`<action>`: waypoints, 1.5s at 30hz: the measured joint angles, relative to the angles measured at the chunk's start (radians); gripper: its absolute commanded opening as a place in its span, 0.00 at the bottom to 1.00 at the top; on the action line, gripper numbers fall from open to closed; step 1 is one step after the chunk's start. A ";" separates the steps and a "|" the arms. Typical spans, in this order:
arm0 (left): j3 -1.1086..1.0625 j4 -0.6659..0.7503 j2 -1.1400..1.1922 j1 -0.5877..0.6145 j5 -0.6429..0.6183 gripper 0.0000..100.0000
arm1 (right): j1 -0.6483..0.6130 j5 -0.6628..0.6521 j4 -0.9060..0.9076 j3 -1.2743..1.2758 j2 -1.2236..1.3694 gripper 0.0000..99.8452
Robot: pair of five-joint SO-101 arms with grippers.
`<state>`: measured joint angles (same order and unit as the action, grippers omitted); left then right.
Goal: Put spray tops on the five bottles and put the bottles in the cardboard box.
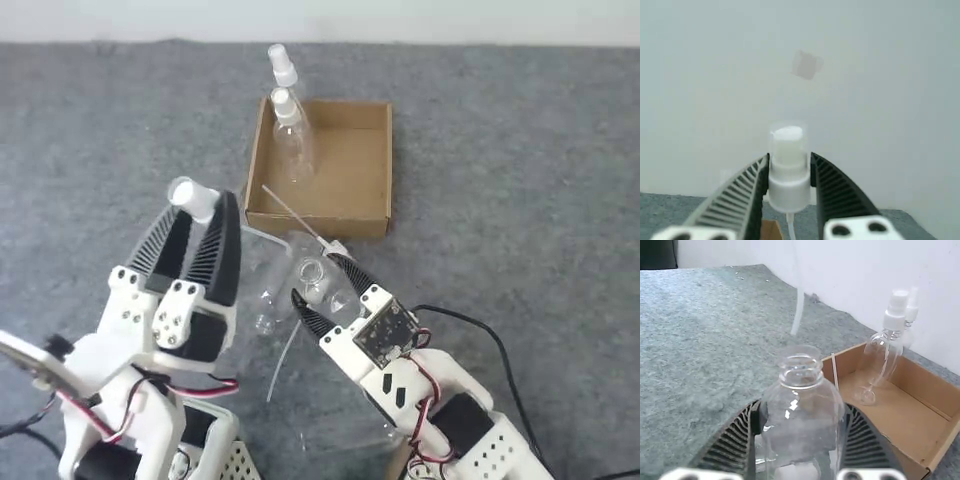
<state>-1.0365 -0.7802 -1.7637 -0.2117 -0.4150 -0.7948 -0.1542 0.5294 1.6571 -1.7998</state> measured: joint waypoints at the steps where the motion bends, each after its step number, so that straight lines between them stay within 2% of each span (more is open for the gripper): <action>1: 0.000 0.000 0.000 -0.015 0.000 0.01 | -0.002 0.000 0.000 0.000 0.000 0.07; 6: 0.000 0.000 0.000 -0.052 0.000 0.01 | -0.038 0.000 0.000 0.000 0.000 0.07; 23: -0.069 0.000 0.000 -0.052 0.000 0.01 | -0.037 0.000 0.000 0.002 0.000 0.07; 33: -0.069 -0.097 -0.041 -0.052 0.044 0.01 | -0.037 0.000 0.000 0.002 0.000 0.07; 45: -0.002 -0.091 -0.041 -0.054 0.058 0.01 | -0.037 0.000 0.000 0.002 0.000 0.07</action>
<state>-1.0380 -0.8707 -1.8052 -0.2654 -0.3567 -0.8316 -0.1542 0.5294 1.6586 -1.7998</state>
